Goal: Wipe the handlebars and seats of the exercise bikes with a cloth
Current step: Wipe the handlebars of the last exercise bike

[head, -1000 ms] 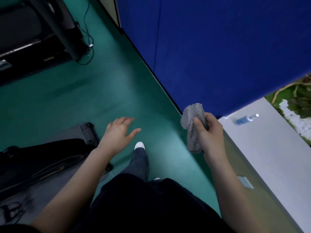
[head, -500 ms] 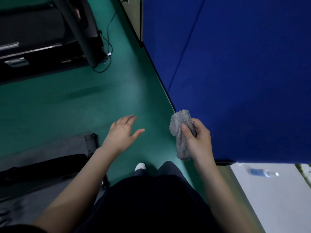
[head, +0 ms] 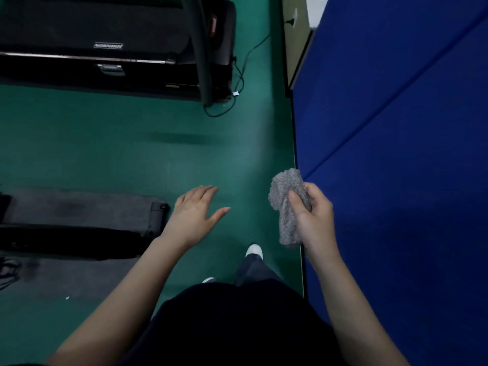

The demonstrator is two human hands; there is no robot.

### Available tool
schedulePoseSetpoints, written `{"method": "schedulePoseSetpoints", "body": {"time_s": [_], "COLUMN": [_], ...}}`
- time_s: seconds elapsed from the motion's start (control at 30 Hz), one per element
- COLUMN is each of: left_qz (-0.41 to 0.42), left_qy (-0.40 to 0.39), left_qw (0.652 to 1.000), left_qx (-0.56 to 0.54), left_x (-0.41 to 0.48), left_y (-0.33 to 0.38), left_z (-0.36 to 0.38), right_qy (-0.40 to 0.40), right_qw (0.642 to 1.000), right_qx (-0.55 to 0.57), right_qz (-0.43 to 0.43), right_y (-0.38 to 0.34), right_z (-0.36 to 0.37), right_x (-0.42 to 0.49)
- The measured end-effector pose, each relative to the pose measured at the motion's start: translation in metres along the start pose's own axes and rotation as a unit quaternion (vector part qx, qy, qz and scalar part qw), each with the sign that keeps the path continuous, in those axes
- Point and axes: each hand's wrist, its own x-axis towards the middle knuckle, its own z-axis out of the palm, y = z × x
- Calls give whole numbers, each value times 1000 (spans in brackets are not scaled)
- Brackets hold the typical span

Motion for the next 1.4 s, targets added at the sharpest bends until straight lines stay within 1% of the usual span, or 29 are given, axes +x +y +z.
{"method": "schedulePoseSetpoints", "body": {"time_s": [0.2, 0.33, 0.43, 0.63, 0.77, 0.93, 1.1, 1.2, 1.4], "left_qz": [-28, -63, -93, -141, -147, -153, -158, -186, -276], "left_qy": [45, 59, 64, 68, 65, 79, 76, 85, 118], "left_qw": [998, 995, 992, 986, 985, 982, 980, 974, 948], "left_qx": [-33, -43, -48, -65, -67, -80, -92, -98, -107], "left_x": [38, 54, 64, 94, 129, 166, 183, 182, 174], "left_y": [42, 45, 35, -1, -34, -71, -106, -126, -156], "left_z": [-8, -14, -21, -37, -58, -86, -105, -111, -118], "right_qy": [-27, -45, -63, -105, -109, -146, -180, -218, -294], "right_qw": [999, 998, 997, 993, 991, 983, 976, 966, 941], "right_qx": [6, 7, -4, -50, -74, -106, -108, -117, -136], "right_qz": [26, 47, 37, 4, -11, -41, -62, -76, -102], "right_y": [-6, -14, -22, -40, -62, -97, -126, -139, -161], "right_z": [-38, -42, -32, 17, 56, 110, 158, 184, 233], "right_x": [77, 115, 135, 168, 193, 222, 242, 248, 269]}}
